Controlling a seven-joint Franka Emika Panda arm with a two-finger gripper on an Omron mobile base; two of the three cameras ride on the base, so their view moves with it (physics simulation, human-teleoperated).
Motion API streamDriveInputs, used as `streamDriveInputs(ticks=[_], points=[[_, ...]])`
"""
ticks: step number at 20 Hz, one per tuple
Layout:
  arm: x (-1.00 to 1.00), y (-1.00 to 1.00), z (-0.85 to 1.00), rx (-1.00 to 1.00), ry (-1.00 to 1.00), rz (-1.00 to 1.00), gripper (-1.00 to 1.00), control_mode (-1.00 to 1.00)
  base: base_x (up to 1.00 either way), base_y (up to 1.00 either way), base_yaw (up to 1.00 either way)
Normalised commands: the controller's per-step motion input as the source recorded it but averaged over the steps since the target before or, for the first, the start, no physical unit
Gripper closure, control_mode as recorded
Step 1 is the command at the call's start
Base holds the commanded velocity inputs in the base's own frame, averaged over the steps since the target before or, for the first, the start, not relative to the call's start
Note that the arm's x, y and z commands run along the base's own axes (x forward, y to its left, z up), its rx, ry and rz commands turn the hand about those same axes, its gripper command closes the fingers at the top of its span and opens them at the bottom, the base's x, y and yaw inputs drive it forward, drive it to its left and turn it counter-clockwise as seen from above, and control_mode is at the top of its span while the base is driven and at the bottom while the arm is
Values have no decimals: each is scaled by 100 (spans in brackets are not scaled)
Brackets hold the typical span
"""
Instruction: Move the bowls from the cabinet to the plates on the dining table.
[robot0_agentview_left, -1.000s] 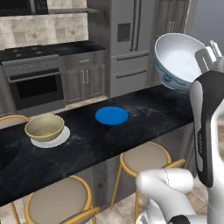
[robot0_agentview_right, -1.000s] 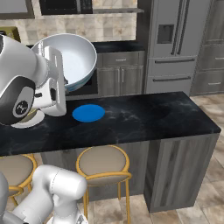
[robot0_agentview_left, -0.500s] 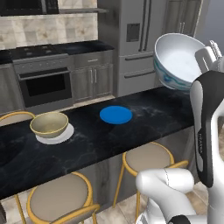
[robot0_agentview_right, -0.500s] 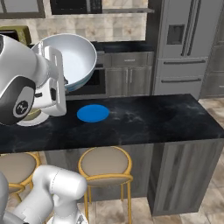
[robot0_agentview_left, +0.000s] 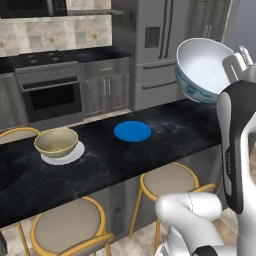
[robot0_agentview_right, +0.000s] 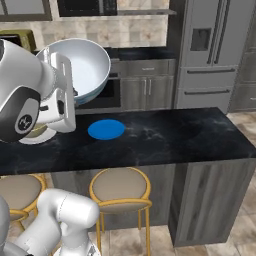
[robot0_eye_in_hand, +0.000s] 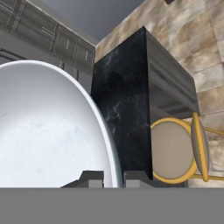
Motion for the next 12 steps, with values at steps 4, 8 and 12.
streamDriveInputs(ticks=[4,8,12], points=[[0,0,0,0,0,0,100,100,19,0,24],[0,0,0,0,0,0,100,100,10,0,25],[0,0,0,0,0,0,100,100,9,0,25]])
